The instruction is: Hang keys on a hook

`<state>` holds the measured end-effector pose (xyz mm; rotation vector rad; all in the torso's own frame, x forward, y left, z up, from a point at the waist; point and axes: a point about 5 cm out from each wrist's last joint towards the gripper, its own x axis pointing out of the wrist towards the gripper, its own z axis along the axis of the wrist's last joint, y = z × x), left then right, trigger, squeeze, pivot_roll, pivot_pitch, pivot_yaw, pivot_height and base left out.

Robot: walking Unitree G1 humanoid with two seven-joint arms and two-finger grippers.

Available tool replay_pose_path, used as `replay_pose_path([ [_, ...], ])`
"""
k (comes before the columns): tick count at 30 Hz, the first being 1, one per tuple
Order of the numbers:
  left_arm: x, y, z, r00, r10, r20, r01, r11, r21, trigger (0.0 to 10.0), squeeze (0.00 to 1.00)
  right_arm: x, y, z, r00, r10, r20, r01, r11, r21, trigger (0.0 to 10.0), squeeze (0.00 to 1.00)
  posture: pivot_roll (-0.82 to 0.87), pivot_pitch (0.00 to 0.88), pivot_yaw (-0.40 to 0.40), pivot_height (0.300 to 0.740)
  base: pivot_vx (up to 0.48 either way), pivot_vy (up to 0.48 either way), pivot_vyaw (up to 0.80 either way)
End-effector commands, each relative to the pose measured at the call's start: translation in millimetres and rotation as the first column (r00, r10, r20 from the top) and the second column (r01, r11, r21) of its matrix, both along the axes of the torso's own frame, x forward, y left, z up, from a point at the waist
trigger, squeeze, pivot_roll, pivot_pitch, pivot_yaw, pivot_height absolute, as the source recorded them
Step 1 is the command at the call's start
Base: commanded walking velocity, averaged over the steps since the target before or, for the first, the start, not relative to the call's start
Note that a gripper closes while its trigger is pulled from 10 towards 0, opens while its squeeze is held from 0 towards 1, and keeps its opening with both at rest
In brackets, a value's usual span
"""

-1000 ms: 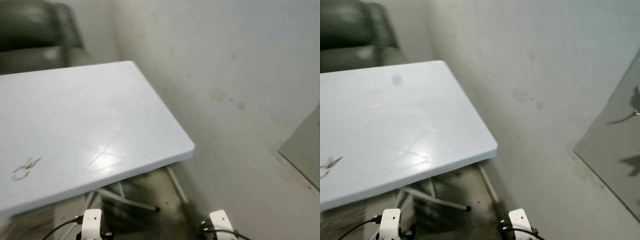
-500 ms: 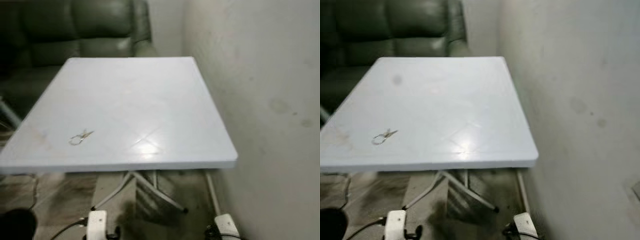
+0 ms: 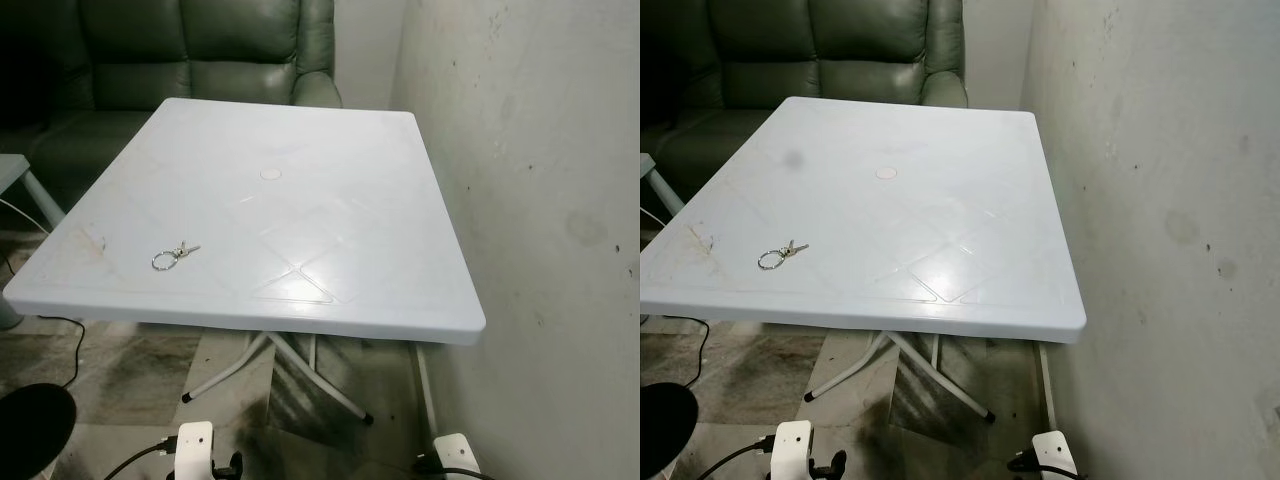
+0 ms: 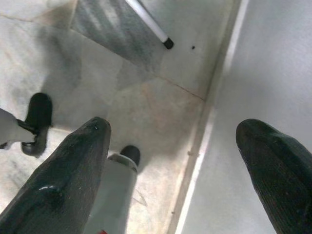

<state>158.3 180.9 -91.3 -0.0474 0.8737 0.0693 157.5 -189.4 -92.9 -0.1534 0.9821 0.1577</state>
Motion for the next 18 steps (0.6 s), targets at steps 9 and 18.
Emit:
replay_pose_path([
  [9,-7.8,5.2,-2.3,1.0,0.023,-0.012,-0.024,1.0,-0.014,10.0,0.0,-1.5,-4.1,-0.3,1.0,0.002,-0.006,-0.002,1.0,-0.031,10.0,0.0,-0.07,0.0,-0.024,0.74,0.0,0.0,0.0],
  [18,-8.9,4.9,-2.8,0.999,0.028,-0.016,-0.029,0.999,-0.022,10.0,0.0,-0.1,-3.6,0.3,1.0,-0.004,0.001,0.004,1.0,-0.027,10.0,0.0,-0.07,0.0,-0.024,0.74,0.0,0.0,0.0],
])
